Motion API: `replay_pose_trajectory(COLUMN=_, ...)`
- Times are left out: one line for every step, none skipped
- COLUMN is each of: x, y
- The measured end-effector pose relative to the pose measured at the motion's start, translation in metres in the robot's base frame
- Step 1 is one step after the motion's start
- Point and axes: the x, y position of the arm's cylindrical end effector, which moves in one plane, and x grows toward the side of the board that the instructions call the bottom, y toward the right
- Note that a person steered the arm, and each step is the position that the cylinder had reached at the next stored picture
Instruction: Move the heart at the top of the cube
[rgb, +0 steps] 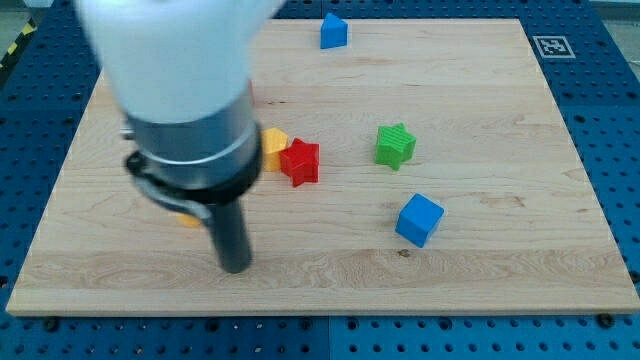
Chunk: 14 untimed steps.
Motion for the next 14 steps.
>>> replay_pose_trajectory(x=0.0, y=-0.039)
replay_pose_trajectory(x=-0.02, y=-0.038)
replay_pose_trajectory(x=-0.039, y=-0.033)
replay_pose_trajectory(x=-0.04, y=-0.04)
replay_pose_trajectory(x=-0.044, y=-0.073)
replay_pose_trajectory(x=-0.047, y=-0.074)
replay_pose_trajectory(x=-0.047, y=-0.074)
replay_pose_trajectory(x=-0.059, y=-0.074)
replay_pose_trajectory(x=-0.063, y=-0.073)
replay_pose_trajectory(x=-0.063, y=-0.073)
replay_pose_trajectory(x=-0.064, y=-0.073)
replay_pose_trajectory(x=-0.064, y=-0.073)
replay_pose_trajectory(x=-0.064, y=-0.073)
replay_pose_trajectory(x=-0.065, y=-0.073)
